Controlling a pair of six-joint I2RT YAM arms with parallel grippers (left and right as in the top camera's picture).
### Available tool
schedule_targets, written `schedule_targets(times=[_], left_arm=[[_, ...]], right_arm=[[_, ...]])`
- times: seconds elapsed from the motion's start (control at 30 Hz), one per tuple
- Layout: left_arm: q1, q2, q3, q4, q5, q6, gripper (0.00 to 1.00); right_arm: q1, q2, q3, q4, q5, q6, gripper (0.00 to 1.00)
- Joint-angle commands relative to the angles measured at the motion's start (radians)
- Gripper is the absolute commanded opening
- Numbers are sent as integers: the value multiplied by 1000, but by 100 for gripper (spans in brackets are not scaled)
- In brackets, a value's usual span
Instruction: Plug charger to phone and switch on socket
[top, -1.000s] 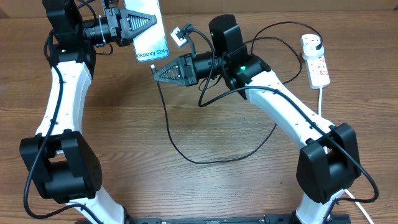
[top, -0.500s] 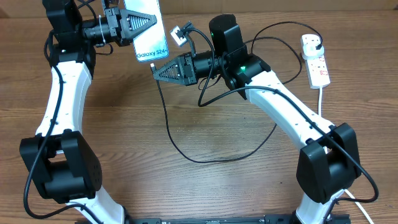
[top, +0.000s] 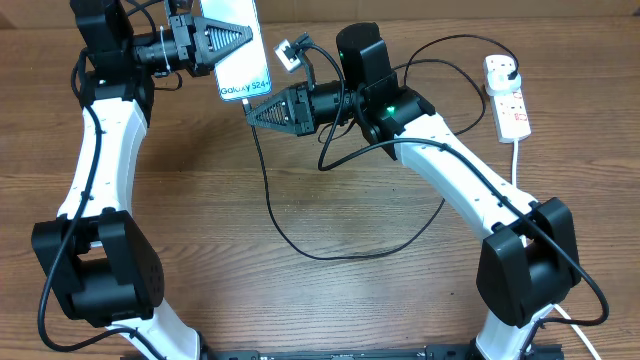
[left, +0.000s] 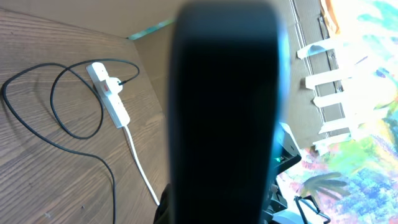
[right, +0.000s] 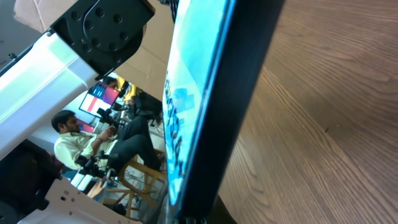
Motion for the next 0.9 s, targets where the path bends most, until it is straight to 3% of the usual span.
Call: schedule_targets(times=[0.0, 0.87], left_arm=[[2, -20, 15, 2, 18, 43, 4], [3, -20, 15, 2, 8, 80, 4]], right_arm=[[1, -23, 9, 6, 10, 1, 4], [-27, -42, 9, -39, -11, -3, 4]])
